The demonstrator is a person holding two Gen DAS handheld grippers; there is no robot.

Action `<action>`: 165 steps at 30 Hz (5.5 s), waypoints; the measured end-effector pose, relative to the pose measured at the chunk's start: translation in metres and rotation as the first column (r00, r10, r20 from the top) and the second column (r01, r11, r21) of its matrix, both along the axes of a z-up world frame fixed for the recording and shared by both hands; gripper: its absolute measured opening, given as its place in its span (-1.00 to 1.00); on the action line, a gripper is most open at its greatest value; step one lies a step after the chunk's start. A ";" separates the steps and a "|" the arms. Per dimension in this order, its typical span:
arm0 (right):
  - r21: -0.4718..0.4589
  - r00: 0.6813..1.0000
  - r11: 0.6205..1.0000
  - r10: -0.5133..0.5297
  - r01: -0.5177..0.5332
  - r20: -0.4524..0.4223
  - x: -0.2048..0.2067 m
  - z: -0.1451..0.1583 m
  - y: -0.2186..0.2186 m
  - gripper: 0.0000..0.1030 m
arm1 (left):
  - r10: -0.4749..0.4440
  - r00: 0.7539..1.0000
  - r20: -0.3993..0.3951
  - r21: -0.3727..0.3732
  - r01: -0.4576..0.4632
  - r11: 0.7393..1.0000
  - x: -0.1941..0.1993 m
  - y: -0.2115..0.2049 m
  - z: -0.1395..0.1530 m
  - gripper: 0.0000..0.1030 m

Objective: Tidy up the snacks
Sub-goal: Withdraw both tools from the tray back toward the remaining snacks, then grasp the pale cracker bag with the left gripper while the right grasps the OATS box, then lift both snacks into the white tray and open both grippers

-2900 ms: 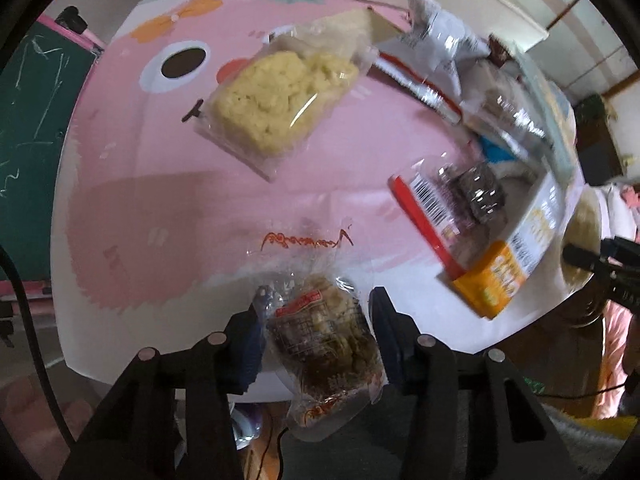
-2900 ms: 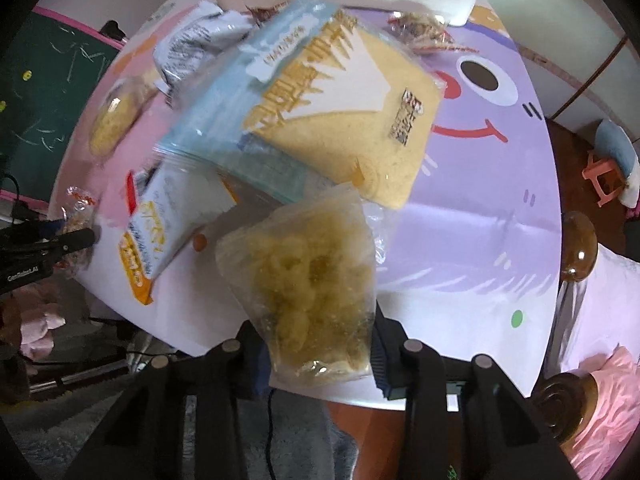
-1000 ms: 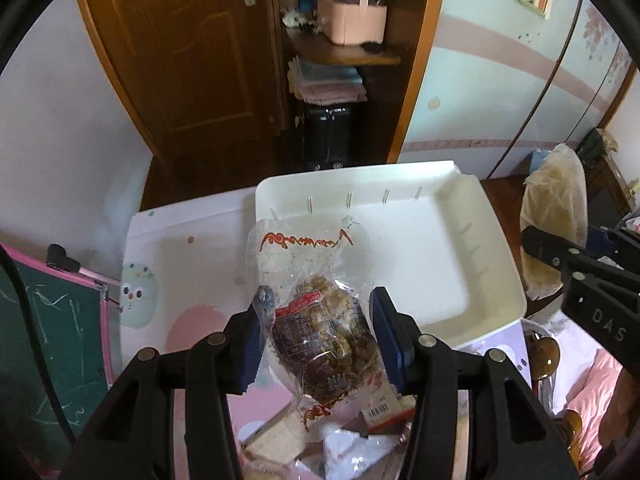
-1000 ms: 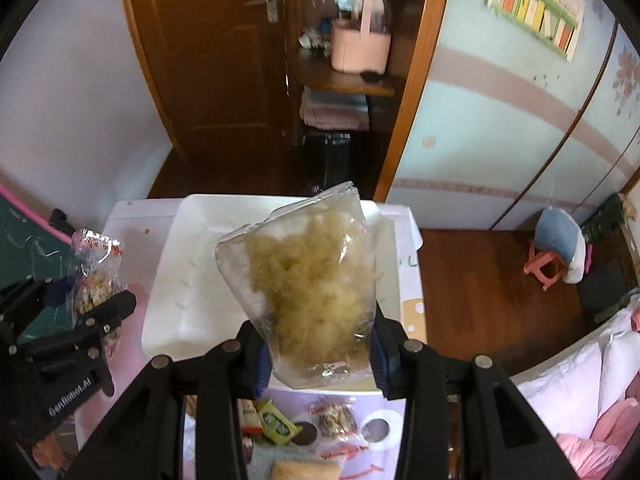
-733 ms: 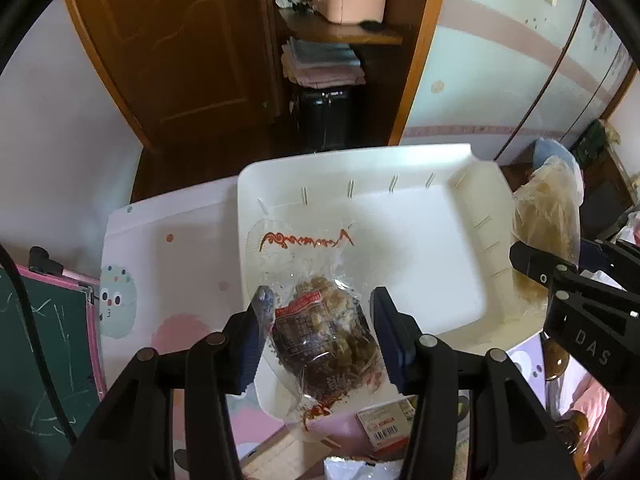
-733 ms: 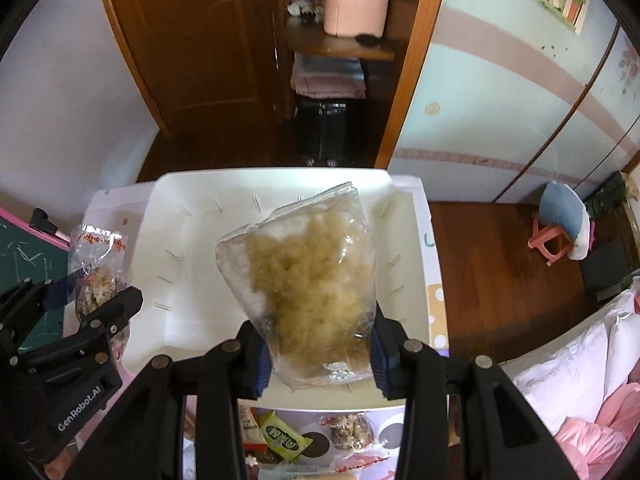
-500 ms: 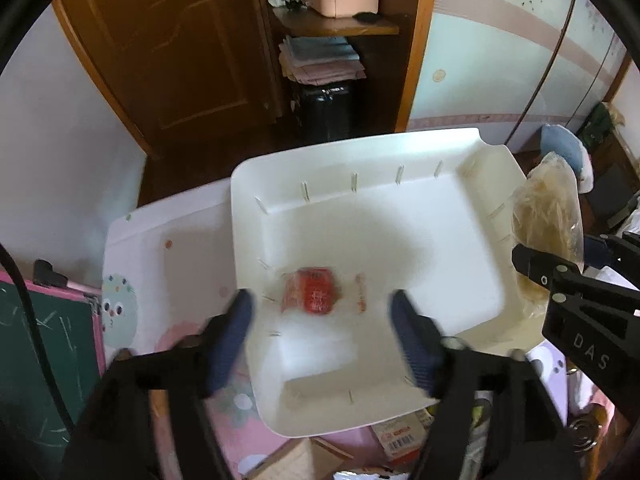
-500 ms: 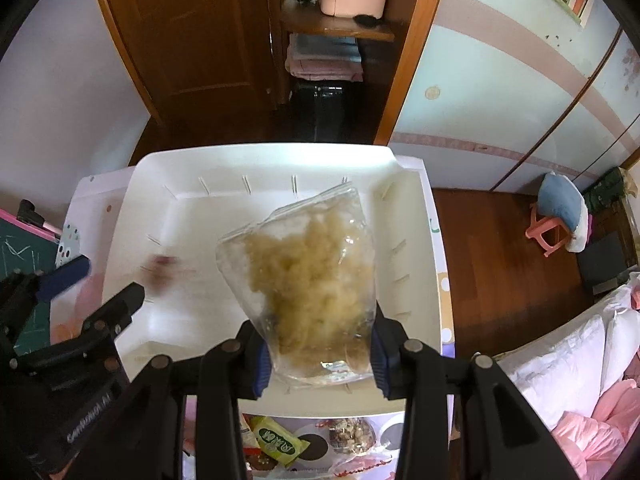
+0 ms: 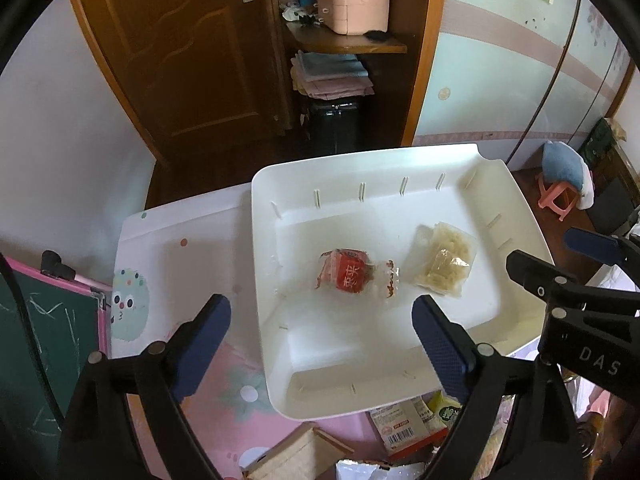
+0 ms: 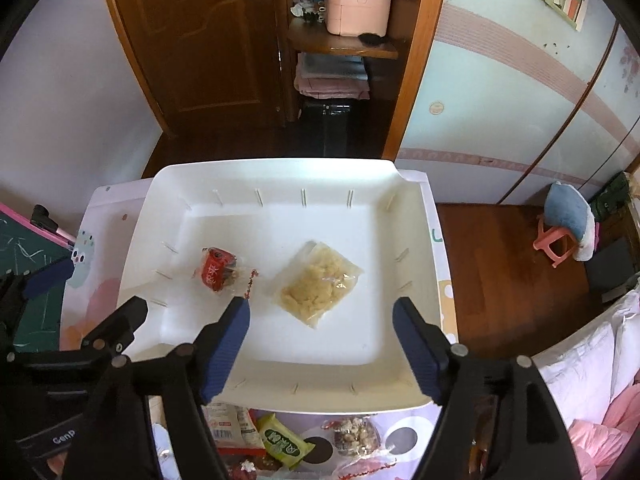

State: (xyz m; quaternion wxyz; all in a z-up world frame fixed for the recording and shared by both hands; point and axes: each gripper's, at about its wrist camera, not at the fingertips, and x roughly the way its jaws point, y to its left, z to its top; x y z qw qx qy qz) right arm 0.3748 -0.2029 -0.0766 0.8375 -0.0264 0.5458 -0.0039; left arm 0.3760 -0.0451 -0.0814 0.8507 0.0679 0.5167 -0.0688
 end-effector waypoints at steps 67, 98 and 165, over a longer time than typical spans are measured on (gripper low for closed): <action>0.028 0.989 0.990 0.136 -0.138 0.063 -0.308 0.046 0.075 0.46 | 0.029 0.994 0.108 -0.006 -0.028 1.000 -0.281 0.133 0.043 0.82; 0.230 0.925 0.921 -0.241 0.313 -0.293 -0.322 -0.127 0.078 0.38 | -0.177 0.952 -0.251 -0.024 0.176 0.984 -0.233 0.143 -0.141 0.82; 0.171 0.962 0.975 0.093 -0.140 0.257 -0.166 0.130 -0.015 -0.71 | -0.015 0.984 0.178 -0.182 0.048 0.982 -0.144 0.034 0.126 0.09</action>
